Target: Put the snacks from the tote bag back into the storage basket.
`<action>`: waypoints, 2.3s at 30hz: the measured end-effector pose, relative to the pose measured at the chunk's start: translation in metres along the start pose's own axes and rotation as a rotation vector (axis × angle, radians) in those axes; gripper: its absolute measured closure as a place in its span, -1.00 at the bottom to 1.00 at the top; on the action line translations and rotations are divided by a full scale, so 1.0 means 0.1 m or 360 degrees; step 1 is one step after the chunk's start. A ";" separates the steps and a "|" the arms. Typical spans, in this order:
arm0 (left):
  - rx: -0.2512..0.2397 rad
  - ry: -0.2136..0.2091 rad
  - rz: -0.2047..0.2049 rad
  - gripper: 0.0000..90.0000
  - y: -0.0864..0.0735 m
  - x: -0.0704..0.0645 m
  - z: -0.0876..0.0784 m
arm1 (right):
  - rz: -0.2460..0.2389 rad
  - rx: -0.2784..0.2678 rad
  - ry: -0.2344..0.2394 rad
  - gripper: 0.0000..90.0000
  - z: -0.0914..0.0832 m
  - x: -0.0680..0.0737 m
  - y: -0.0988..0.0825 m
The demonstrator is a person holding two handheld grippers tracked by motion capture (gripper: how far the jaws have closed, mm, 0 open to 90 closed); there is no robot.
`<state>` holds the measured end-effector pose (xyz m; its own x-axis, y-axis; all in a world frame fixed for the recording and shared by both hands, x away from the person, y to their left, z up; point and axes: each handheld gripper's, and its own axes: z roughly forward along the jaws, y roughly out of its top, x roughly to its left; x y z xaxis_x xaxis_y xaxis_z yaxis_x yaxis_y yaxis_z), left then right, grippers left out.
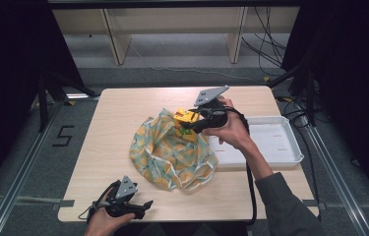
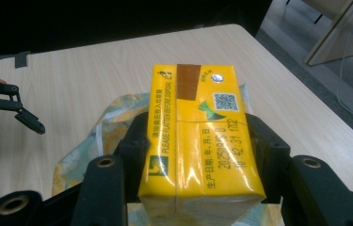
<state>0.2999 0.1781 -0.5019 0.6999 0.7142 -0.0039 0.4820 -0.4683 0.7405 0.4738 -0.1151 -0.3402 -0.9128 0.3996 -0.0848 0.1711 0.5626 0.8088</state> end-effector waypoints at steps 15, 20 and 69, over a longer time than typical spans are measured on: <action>-0.0050 0.0027 -0.0041 -0.60 0.01 0.03 -0.03 | 0.0073 -0.0035 -0.0120 0.14 -0.56 -0.11 -0.43; -0.0053 0.0045 -0.0041 -0.61 0.02 0.05 -0.04 | 0.0110 -0.0045 -0.0167 0.14 -0.66 -0.16 -0.60; -0.0013 0.0031 -0.0003 -0.61 0.00 0.04 -0.03 | 0.0137 0.0033 -0.0125 0.14 -0.46 -0.41 -1.27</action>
<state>0.3008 0.1823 -0.5004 0.6887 0.7250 0.0078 0.4789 -0.4629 0.7459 0.4726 -0.2362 -0.4124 -0.8626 0.5021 -0.0615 0.2561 0.5383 0.8029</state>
